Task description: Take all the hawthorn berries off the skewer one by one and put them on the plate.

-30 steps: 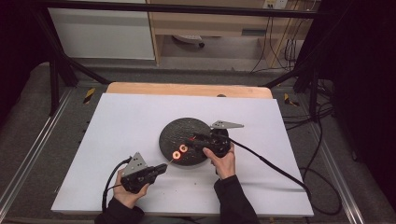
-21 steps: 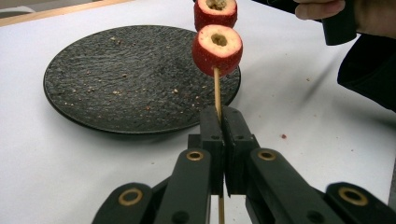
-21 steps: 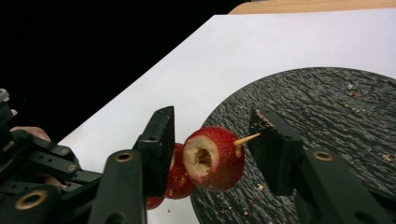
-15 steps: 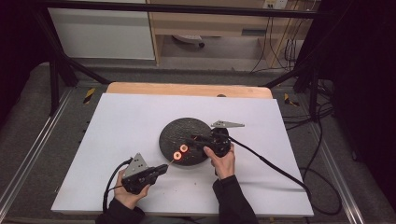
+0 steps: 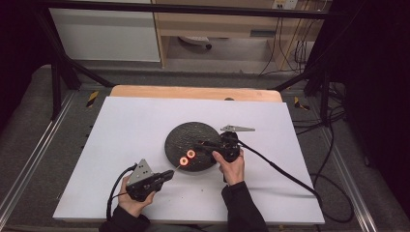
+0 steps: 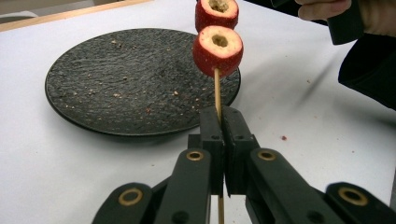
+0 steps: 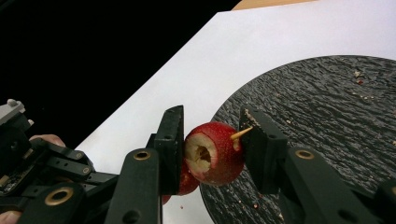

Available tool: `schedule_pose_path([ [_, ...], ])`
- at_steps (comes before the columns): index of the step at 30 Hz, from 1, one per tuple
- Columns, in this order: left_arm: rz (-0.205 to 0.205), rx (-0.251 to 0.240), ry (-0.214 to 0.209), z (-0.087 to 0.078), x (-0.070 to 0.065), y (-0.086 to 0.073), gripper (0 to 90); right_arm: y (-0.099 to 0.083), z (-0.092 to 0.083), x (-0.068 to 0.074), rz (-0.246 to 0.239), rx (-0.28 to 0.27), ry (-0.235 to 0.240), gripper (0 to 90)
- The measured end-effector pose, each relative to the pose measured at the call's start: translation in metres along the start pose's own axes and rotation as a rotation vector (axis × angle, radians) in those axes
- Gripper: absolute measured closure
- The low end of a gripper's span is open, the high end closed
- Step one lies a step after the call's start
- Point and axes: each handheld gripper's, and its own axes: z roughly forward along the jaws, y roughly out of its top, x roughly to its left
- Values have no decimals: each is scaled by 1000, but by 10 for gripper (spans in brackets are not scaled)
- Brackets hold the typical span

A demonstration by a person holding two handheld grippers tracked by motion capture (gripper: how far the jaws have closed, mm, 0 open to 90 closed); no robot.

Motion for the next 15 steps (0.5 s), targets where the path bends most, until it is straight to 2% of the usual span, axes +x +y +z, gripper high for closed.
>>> schedule_pose_path([
  [7, 5, 1, -1, -1, -1, 0, 879, 7, -7, 1, -6, -30, -22, 627],
  [15, 2, -7, 2, -2, 0, 0, 879, 20, -13, -7, -11, -36, -47, 629],
])
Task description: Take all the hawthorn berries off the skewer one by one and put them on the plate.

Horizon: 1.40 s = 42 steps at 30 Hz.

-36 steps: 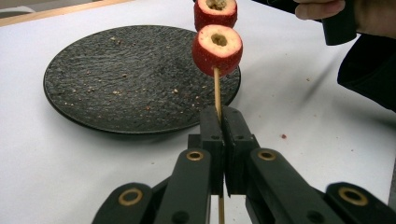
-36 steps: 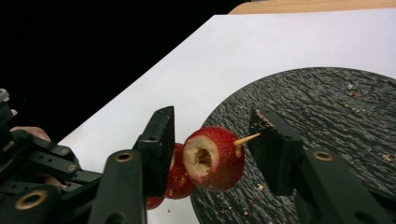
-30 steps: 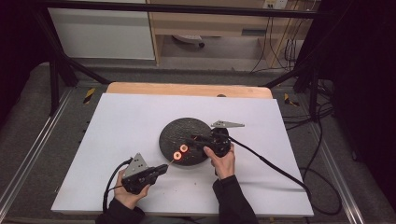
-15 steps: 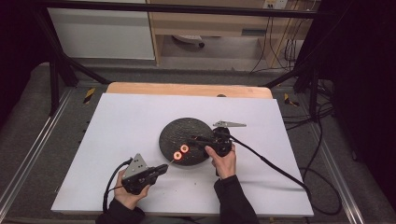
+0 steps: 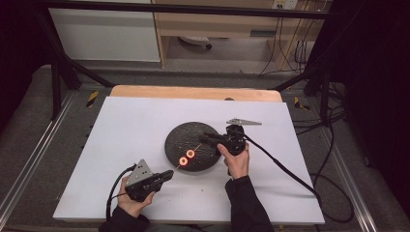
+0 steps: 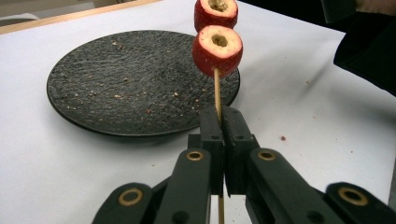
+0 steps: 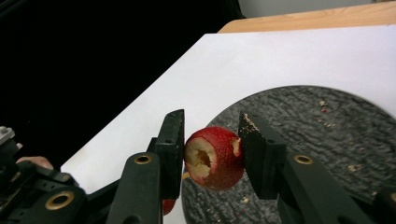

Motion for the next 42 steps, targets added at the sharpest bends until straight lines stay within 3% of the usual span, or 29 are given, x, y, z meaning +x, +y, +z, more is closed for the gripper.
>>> schedule_pose_path([
  [9, -9, -8, 6, -4, 3, 1, 879, 17, -9, -10, -4, -36, -40, 630],
  [15, -22, -15, 18, -7, 8, 1, 879, 22, 2, -23, 4, -23, -95, 629],
  [19, -29, -15, 27, -8, 10, 0, 879, 16, 14, -29, 3, 3, -114, 629],
  [20, -30, -12, 30, -8, 11, 0, 879, 10, 24, -34, 8, 30, -125, 628],
  [28, -36, -6, 39, -8, 12, -1, 879, -14, 51, -47, 20, 120, -159, 627],
  [42, -41, 4, 40, -6, 13, -2, 879, -33, 66, -52, 7, 201, -193, 614],
])
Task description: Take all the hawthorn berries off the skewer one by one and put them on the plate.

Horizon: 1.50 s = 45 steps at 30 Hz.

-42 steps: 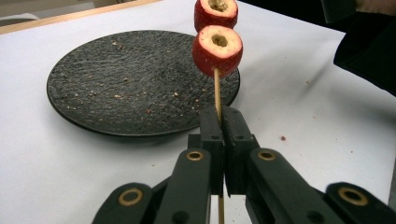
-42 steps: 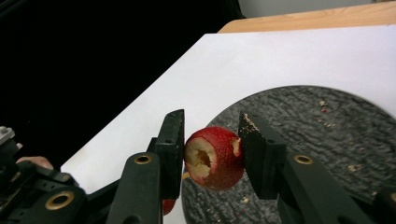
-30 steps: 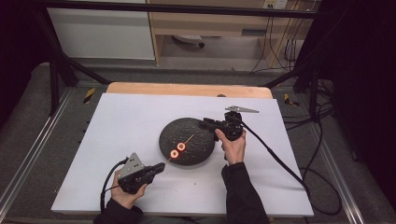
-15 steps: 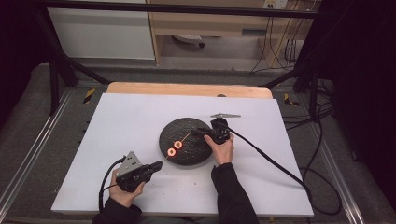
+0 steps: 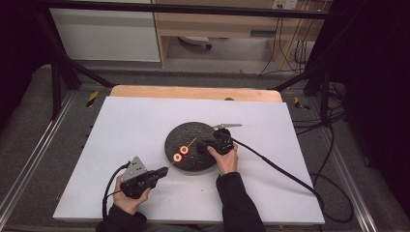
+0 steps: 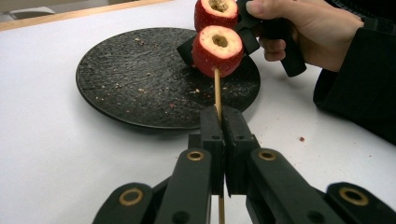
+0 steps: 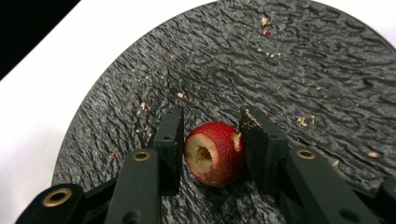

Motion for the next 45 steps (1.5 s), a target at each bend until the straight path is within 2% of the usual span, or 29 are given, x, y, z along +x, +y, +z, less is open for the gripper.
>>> schedule_pose_path([
  [4, 0, -1, 0, 0, 0, 0, 879, 1, -4, 2, -21, -9, -6, 546],
  [5, 0, 1, 0, 0, 0, 0, 879, 4, -10, 4, -38, -27, -9, 480],
  [10, -2, 1, 2, 0, 0, 0, 879, 8, -27, 14, -83, -79, -3, 274],
  [11, -1, 1, 2, 0, 0, 0, 879, 8, -27, 14, -83, -79, -3, 274],
  [12, -2, 0, 3, 0, 0, 0, 878, 8, -34, 19, -87, -93, 15, 191],
  [14, -1, -1, 3, 0, 0, 0, 879, 8, -37, 21, -85, -94, 18, 168],
  [16, 0, -2, 4, 0, 0, 0, 878, 7, -44, 27, -101, -95, 40, 98],
  [23, 1, 1, 8, 1, 0, -1, 878, -1, -51, 42, -96, -128, 96, 52],
  [26, 1, 4, 9, 1, 0, -1, 878, -8, -51, 50, -81, -156, 139, 68],
  [27, 2, 3, 10, 1, 0, -1, 878, -8, -51, 50, -81, -156, 139, 68],
  [28, 1, 5, 9, 2, 0, -1, 878, -11, -51, 53, -70, -168, 166, 86],
  [30, 6, 7, 9, 2, -1, -1, 878, -11, -50, 54, -68, -171, 170, 97],
  [37, 17, 11, -1, 6, -5, -2, 878, -16, -47, 56, -53, -169, 210, 227],
  [38, 19, 10, -2, 6, -6, -2, 878, -17, -45, 57, -54, -171, 209, 282],
  [39, 22, 13, -3, 7, -6, -2, 878, -17, -45, 57, -54, -171, 209, 282],
  [44, 27, 20, -6, 8, -8, -3, 878, -20, -41, 58, -36, -169, 244, 429],
  [45, 27, 20, -6, 8, -8, -3, 879, -20, -41, 58, -36, -169, 244, 429],
])
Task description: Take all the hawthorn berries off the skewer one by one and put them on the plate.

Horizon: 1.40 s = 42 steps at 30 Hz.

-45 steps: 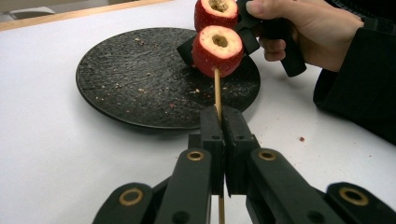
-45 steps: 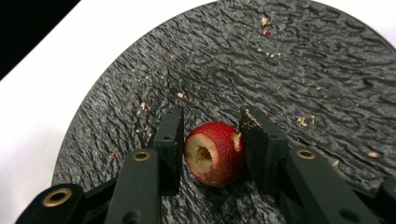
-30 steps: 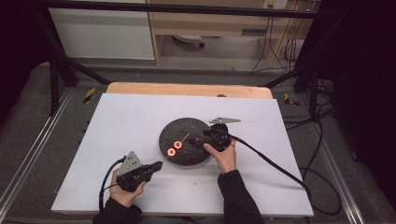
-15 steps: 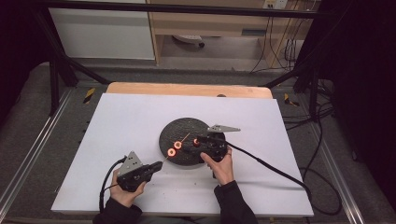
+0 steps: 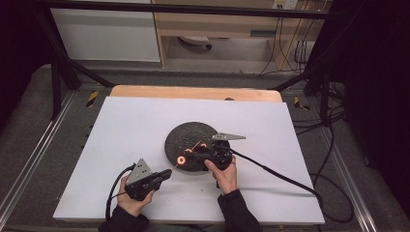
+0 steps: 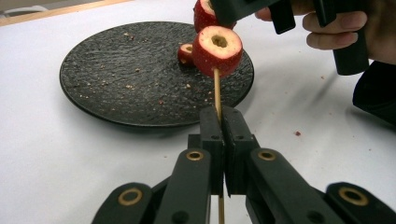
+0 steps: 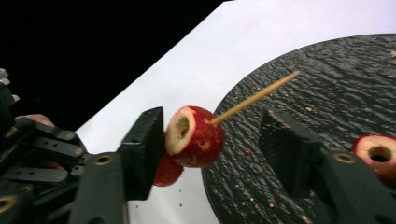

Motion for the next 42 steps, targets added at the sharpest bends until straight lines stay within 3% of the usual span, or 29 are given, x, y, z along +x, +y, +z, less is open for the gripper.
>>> schedule_pose_path([
  [7, 1, 1, -1, 1, -1, -1, 879, -1, 1, 0, 26, 2, 39, 592],
  [15, 3, -7, -3, 0, -1, 0, 878, 2, -2, 1, 48, 7, 66, 629],
  [22, 6, -18, -1, -2, -1, 2, 879, 5, -4, 1, 48, -7, 63, 631],
  [35, 8, -37, 1, -5, -1, 3, 880, 22, -15, -2, 37, -38, 18, 631],
  [42, 7, -43, 0, -7, -1, 3, 880, 40, -27, -9, 24, -63, -40, 633],
])
